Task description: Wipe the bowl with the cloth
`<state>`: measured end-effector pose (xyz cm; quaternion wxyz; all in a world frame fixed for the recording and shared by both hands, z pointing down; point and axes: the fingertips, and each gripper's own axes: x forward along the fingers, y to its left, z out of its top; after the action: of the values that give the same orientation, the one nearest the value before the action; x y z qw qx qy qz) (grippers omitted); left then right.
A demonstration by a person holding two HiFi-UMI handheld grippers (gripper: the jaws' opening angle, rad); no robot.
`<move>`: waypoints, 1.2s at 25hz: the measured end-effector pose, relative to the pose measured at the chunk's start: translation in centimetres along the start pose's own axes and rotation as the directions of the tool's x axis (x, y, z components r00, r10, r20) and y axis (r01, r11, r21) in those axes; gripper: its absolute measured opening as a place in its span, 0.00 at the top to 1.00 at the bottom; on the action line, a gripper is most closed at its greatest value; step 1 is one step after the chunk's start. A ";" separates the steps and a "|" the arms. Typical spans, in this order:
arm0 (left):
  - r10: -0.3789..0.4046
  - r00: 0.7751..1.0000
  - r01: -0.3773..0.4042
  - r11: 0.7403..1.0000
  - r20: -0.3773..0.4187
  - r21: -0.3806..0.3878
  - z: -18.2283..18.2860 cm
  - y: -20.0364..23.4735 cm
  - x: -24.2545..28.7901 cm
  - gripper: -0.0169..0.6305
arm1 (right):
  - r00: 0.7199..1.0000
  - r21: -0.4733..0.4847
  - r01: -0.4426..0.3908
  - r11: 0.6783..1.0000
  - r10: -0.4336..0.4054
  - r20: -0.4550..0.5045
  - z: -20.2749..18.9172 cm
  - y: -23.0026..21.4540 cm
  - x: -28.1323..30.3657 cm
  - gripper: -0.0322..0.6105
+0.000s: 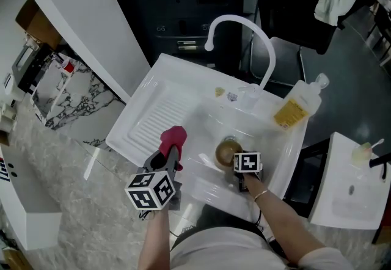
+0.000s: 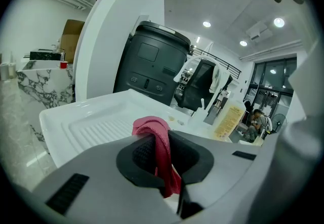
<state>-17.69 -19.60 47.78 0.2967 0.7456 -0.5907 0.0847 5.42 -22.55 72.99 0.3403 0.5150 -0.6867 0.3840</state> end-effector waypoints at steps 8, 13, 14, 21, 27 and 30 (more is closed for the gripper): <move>-0.009 1.000 0.009 1.000 -0.002 0.014 -0.1 -0.3 -0.6 0.91 | 0.989 -0.035 0.074 0.997 -0.069 0.133 2.4 -0.9 -2.4 0.74; -0.019 1.000 0.019 1.000 -0.001 0.024 -0.4 -0.6 -0.7 0.91 | 0.962 -0.049 0.093 0.994 -0.078 0.260 4.6 -0.9 -5.3 0.75; -0.021 1.000 0.021 1.000 0.000 0.024 -0.4 -0.7 -0.7 0.91 | 0.954 -0.058 0.097 0.994 -0.077 0.289 5.1 -0.7 -6.1 0.75; -0.057 0.998 0.057 0.997 0.002 0.050 -0.6 -2.0 -1.0 0.91 | 0.897 -0.071 0.069 0.995 -0.031 0.441 7.9 0.7 -11.9 0.75; -0.080 0.997 0.079 0.993 0.010 0.092 -0.6 -3.3 -1.4 0.91 | 0.825 -0.075 0.027 0.997 0.020 0.564 9.7 2.3 -18.0 0.74; -0.081 0.996 0.078 0.990 0.021 0.118 -0.4 -3.7 -1.7 0.91 | 0.787 -0.087 0.012 0.996 0.044 0.615 10.2 3.2 -21.3 0.73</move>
<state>-14.63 -17.44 46.04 0.2477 0.7858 -0.5583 0.0977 6.69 -21.41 49.25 0.1166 0.5909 -0.7804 0.1680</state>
